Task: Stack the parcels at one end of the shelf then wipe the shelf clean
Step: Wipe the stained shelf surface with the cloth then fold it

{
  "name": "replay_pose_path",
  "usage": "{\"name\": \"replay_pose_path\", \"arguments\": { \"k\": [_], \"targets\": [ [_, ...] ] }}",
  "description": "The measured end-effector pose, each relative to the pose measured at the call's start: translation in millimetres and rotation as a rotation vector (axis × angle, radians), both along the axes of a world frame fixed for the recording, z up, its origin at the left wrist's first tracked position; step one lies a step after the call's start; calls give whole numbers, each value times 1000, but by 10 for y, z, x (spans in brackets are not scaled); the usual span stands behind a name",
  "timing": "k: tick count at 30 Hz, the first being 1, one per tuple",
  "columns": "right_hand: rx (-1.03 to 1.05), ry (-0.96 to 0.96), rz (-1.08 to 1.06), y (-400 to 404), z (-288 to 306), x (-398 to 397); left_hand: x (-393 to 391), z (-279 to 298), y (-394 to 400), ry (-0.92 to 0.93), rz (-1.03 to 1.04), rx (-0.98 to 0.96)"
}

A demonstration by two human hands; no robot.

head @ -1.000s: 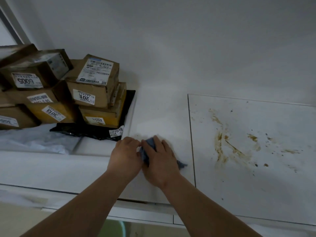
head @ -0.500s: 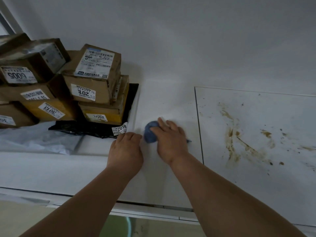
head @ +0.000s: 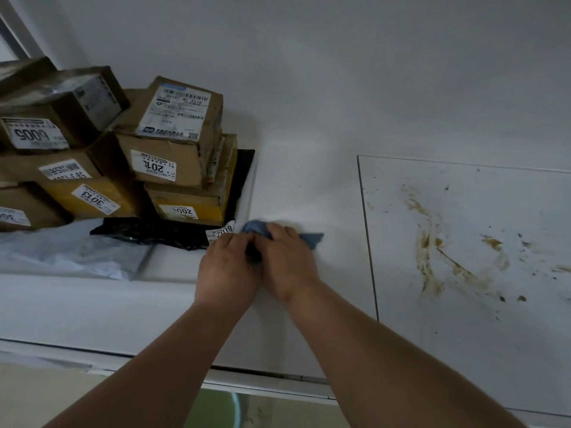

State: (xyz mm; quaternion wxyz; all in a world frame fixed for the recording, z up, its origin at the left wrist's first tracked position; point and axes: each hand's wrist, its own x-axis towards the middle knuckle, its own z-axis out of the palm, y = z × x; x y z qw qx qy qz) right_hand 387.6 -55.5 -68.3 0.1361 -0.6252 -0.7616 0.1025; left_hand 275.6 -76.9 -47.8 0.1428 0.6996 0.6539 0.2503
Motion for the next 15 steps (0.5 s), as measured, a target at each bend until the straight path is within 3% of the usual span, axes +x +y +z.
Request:
{"name": "replay_pose_path", "arguments": {
  "k": [3, 10, 15],
  "targets": [
    [-39, -66, -29, 255, 26, 262, -7, -87, 38, 103, -30, -12],
    [-15, -82, -434, 43, -14, 830, 59, -92, 119, 188, -108, -78],
    [46, 50, -179, -214, -190, 294, 149, -97, 81, 249, -116, -93]
  ]
}}
